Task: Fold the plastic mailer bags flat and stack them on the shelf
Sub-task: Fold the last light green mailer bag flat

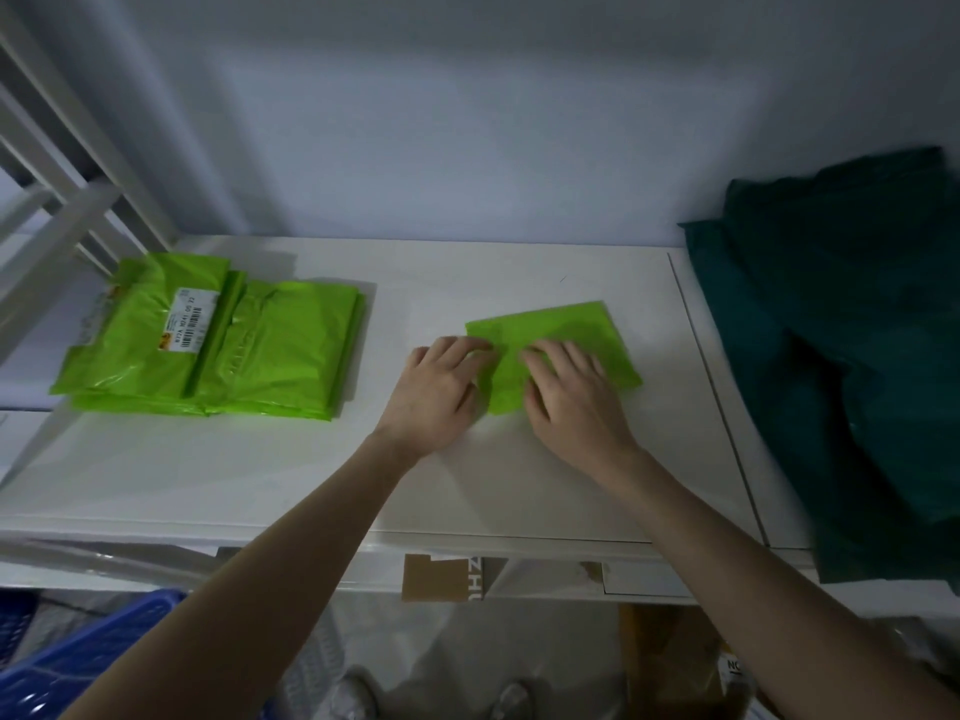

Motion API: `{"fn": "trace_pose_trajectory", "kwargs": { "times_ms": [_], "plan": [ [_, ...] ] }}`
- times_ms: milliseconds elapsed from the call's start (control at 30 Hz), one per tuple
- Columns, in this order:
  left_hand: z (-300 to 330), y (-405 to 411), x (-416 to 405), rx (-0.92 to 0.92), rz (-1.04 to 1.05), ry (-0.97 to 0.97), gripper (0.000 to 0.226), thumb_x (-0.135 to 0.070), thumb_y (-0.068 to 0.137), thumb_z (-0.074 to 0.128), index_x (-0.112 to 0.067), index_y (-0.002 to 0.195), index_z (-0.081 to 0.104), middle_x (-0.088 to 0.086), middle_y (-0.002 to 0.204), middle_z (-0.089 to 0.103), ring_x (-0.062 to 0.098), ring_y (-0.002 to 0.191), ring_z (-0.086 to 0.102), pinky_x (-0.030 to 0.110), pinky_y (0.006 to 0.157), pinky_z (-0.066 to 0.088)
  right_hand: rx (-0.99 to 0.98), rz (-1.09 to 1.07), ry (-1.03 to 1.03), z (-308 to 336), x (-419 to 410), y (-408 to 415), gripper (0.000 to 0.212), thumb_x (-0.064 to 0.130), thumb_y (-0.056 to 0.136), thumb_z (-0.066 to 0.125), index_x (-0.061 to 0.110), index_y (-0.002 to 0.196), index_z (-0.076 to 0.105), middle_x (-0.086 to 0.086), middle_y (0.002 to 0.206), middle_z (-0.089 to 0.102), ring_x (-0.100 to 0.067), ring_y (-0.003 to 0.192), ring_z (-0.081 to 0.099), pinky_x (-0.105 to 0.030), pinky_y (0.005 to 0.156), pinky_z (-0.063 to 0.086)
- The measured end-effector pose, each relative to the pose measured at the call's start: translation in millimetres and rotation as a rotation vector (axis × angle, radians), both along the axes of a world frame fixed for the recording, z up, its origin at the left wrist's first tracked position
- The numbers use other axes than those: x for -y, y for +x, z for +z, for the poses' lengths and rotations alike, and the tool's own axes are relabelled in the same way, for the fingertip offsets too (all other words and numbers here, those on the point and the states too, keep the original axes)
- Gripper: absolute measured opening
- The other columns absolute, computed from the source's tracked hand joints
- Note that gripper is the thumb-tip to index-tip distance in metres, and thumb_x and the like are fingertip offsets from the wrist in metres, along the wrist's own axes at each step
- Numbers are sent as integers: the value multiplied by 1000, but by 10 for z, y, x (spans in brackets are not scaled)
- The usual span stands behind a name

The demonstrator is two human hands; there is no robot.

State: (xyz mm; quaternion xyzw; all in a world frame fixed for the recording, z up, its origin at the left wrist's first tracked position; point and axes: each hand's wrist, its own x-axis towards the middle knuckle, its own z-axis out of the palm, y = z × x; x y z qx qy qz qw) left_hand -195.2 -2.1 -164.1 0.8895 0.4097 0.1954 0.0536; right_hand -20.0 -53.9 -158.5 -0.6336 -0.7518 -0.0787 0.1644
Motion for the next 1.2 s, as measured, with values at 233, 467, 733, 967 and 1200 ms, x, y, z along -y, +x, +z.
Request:
{"fn": "trace_pose_trajectory", "kwargs": {
  "times_ms": [233,467,733,967,1200],
  "plan": [
    [-61,62,96,-53,11,-88,55,-32,84,28,-15,131,51,-3,141,49,19,129,44,36,99,33,39,-36,-144,-132,56,6,46,30,83,41,8,117,63,-10,120,62,-27,109,58,-34,82,50],
    [-35,172,134,-196,62,-138,72,-41,79,7,-22,142,38,-6,148,37,18,132,36,35,101,28,47,-97,-193,-111,-6,-25,54,37,82,35,15,125,58,-15,125,59,-30,114,56,-37,84,50],
    [-49,272,217,-260,130,-149,78,-47,78,0,-23,144,35,-8,151,34,16,138,31,37,108,21,127,-135,-101,-256,-4,-89,48,36,83,37,15,116,66,-21,123,60,-34,111,59,-41,85,52],
    [-54,331,231,-243,110,-111,71,-40,83,10,-12,135,47,1,141,47,23,127,45,40,99,34,193,-168,78,-341,-19,-127,47,32,81,39,12,113,67,-7,117,64,-31,110,49,-41,85,42],
    [-5,359,240,-347,137,-125,86,-43,72,-10,-21,146,26,-3,152,30,18,134,32,37,105,24,241,-176,198,-331,-22,-142,41,28,78,44,10,105,69,1,97,67,-25,87,57,-36,69,34]
  ]
}}
